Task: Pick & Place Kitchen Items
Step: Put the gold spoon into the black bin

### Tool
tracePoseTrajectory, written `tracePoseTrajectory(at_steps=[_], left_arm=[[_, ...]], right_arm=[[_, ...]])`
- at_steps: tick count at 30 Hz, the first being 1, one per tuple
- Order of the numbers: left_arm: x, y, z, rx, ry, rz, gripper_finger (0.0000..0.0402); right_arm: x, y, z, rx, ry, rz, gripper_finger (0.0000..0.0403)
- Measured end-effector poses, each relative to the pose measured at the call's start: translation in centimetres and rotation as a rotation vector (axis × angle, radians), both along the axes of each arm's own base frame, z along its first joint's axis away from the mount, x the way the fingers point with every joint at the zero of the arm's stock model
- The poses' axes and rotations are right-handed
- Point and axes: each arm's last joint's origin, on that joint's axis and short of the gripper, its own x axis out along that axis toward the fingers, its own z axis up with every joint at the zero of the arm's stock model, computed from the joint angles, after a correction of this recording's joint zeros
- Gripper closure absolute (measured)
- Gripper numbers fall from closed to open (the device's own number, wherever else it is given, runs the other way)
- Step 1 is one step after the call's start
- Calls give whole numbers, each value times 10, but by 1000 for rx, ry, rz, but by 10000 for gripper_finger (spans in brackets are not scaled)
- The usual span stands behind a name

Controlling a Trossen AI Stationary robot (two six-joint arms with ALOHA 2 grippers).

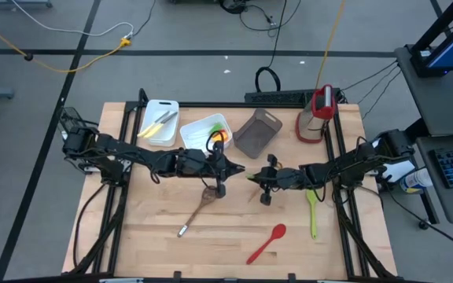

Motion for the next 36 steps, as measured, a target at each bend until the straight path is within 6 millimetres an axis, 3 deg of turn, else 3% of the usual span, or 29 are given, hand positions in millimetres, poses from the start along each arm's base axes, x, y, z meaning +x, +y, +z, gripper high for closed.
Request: tracePoseTrajectory(at_steps=[13,24,29,36], left_arm=[[0,0,-1,-8,6,3,389],[-1,2,-6,18,41,52,395],[-13,4,3,49,93,83,393],[-42,15,30,145,125,332,393]], right_arm=[[1,0,3,-19,-30,9,390],[1,0,3,14,-17,-11,329],[-1,0,-2,60,28,-34,295],[-2,0,-3,56,42,-34,269]])
